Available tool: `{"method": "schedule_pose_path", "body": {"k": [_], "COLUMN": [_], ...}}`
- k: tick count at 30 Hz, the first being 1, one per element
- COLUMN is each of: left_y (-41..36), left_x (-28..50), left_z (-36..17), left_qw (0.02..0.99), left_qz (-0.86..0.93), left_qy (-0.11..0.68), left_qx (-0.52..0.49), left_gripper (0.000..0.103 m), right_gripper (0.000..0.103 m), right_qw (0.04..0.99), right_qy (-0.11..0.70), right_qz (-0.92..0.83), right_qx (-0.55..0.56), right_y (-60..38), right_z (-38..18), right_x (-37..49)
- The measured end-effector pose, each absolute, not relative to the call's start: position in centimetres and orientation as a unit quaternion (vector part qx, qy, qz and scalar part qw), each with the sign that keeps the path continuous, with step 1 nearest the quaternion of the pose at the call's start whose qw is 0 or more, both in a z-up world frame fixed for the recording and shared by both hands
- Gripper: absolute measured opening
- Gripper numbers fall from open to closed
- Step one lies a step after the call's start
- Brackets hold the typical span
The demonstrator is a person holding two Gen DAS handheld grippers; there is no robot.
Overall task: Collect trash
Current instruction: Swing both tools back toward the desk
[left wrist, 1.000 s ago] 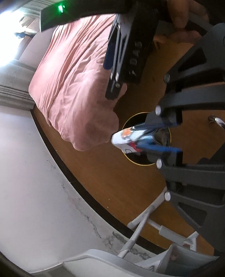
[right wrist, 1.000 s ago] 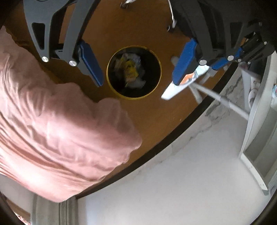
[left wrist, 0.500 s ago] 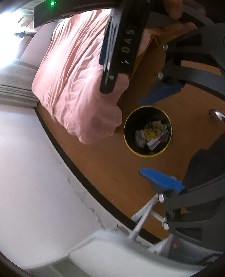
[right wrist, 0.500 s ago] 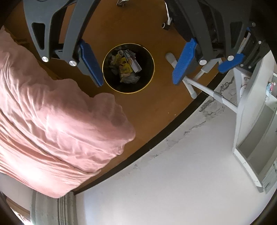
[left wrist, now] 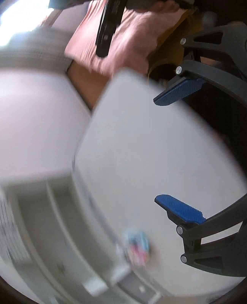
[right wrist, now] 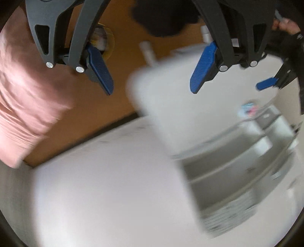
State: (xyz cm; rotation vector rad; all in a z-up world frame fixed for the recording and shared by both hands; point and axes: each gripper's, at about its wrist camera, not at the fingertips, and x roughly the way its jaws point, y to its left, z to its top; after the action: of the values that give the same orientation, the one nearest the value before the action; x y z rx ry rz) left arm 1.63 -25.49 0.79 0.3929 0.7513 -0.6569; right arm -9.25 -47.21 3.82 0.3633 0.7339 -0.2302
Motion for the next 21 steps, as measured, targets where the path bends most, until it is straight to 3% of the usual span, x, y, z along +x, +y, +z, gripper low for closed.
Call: {"method": "schedule_pose_path", "body": {"k": [5, 12, 21], "left_y": [-12.5, -1.0, -1.4], "left_x": [9.9, 17.9, 23.2], "left_z": [2.1, 1.2, -2.0], "left_qw": [0.896, 0.9, 0.888], "left_qz": [-0.202, -0.126, -0.112], "left_qy": [0.374, 0.416, 0.446], "left_qx": [0.131, 0.016, -0.023], "left_gripper": [0.092, 0.092, 0.092], "right_gripper": [0.08, 0.073, 0.064], "right_qw": [0.909, 0.885, 0.86], "right_qy": [0.389, 0.443, 0.487], "right_qz": [-0.01, 0.052, 0.075], "right_qx": [0.147, 0.134, 0.137], "right_y": [-38.4, -30.6, -27.8], "right_z": [4.0, 1.3, -3.8], "right_x": [1.2, 13.7, 21.3]}}
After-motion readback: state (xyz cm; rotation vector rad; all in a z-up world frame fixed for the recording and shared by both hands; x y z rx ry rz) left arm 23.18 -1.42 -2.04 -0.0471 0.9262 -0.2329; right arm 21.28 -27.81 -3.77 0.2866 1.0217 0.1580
